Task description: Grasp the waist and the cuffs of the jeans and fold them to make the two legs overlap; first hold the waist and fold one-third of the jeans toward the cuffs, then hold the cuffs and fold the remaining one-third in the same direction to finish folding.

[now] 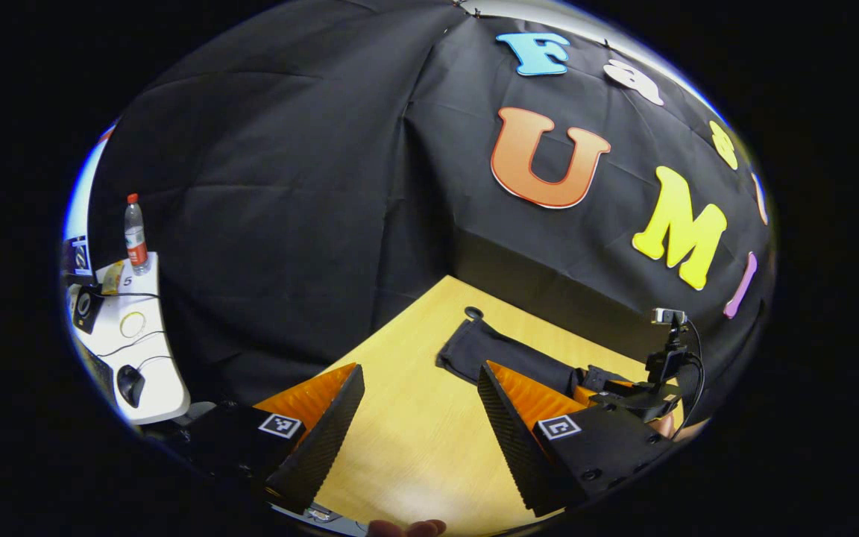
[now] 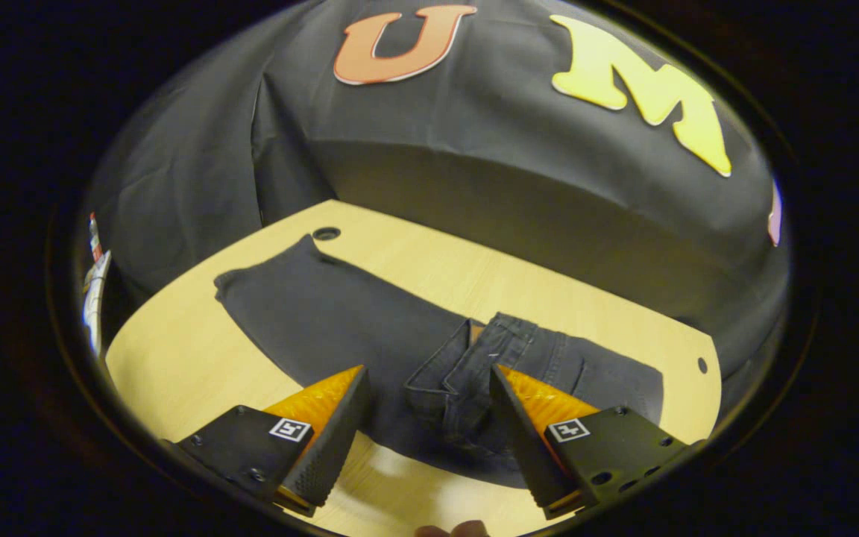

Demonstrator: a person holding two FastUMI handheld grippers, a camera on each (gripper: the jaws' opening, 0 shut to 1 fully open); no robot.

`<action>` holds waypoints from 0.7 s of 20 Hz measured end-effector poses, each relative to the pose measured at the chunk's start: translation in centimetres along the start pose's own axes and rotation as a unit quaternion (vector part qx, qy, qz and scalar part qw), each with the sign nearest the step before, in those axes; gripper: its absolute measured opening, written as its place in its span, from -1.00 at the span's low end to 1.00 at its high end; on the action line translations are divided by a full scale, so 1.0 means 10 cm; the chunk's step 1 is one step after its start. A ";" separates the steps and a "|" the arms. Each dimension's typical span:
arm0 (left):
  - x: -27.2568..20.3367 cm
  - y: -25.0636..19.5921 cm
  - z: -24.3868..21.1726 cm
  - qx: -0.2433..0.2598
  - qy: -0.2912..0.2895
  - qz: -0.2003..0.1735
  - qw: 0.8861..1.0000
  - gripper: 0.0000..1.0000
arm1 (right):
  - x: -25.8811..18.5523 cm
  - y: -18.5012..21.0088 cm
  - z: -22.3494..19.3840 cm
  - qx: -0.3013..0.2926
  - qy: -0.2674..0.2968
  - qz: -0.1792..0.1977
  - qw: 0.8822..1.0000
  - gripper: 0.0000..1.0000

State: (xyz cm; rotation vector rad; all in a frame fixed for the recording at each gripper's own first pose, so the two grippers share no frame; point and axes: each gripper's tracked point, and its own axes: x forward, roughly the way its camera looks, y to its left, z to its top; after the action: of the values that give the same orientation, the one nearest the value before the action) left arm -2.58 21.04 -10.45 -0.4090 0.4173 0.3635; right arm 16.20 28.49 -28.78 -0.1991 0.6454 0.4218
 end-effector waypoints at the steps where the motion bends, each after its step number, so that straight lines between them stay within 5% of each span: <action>1: 0.05 0.02 0.00 -0.002 0.001 -0.003 1.000 0.97 | -0.15 -0.03 0.08 -0.001 -0.011 0.001 1.000 0.98; 4: 0.25 -0.01 -0.05 -0.018 0.010 -0.019 1.000 0.98 | -0.70 -0.13 0.36 -0.009 -0.049 0.011 0.999 0.98; 8: 0.75 -0.18 -0.32 -0.108 0.061 -0.060 0.990 0.98 | -1.51 -0.45 0.56 -0.030 -0.080 0.006 0.996 0.99; 10: 1.01 -0.32 -0.45 -0.170 0.085 -0.089 0.978 0.98 | -1.83 -0.70 0.53 -0.017 -0.078 -0.013 0.997 0.97; 14: 1.52 -0.52 -0.67 -0.309 0.123 -0.122 0.935 0.98 | -2.25 -1.27 0.31 0.023 -0.052 -0.075 0.996 0.97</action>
State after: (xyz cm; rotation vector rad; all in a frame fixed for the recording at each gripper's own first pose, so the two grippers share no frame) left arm 10.44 17.47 -21.40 -1.1206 0.4846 0.1932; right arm 7.35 10.92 -11.79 -0.1786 0.5325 0.2698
